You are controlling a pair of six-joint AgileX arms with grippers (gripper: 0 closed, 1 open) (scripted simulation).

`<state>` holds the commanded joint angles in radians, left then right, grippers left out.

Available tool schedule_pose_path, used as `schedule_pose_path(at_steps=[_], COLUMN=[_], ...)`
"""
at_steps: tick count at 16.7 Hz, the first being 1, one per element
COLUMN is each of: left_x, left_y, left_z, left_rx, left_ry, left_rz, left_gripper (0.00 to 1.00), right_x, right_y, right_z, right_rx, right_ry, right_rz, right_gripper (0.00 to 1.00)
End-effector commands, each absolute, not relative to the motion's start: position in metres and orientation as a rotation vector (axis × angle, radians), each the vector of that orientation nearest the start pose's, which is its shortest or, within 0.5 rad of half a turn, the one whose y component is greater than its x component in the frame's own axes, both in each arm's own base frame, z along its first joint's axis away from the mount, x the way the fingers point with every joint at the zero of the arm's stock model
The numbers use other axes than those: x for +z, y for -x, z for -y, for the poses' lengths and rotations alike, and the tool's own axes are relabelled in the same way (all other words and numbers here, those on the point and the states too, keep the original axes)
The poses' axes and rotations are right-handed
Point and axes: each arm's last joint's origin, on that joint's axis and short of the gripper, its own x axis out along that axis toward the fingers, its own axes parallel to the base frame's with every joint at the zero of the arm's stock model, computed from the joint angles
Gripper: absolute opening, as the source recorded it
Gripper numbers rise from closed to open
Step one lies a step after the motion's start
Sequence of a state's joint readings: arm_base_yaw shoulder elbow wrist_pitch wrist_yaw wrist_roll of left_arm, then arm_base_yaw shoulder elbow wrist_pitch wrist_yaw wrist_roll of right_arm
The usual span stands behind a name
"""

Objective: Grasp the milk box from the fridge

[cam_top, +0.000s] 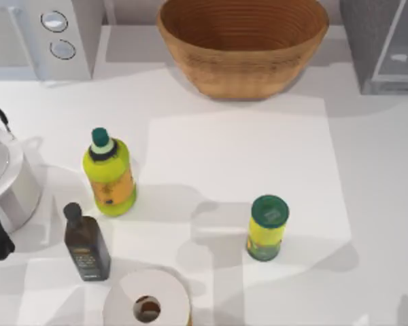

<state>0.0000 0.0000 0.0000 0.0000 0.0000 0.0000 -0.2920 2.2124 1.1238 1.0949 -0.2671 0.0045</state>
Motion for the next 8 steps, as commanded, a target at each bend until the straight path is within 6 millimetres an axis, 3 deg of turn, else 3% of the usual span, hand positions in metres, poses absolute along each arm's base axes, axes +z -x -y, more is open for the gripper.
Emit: schedule_pose_path(at_steps=[2, 4, 8], left_x=[0.160, 0.160, 0.160], left_y=[-0.106, -0.106, -0.106], left_z=[0.001, 0.001, 0.001], left_rx=[0.000, 0.000, 0.000], left_ry=[0.000, 0.000, 0.000], left_rz=[0.000, 0.000, 0.000], left_gripper=[1.00, 1.00, 1.00], right_x=[0.109, 0.114, 0.121], right_y=[-0.408, -0.389, -0.376], right_z=[0.111, 0.110, 0.114], right_rx=[0.011, 0.010, 0.000], right_ry=[-0.004, 0.000, 0.009], right_rz=[-0.044, -0.028, 0.000], right_gripper=[0.00, 0.00, 0.00])
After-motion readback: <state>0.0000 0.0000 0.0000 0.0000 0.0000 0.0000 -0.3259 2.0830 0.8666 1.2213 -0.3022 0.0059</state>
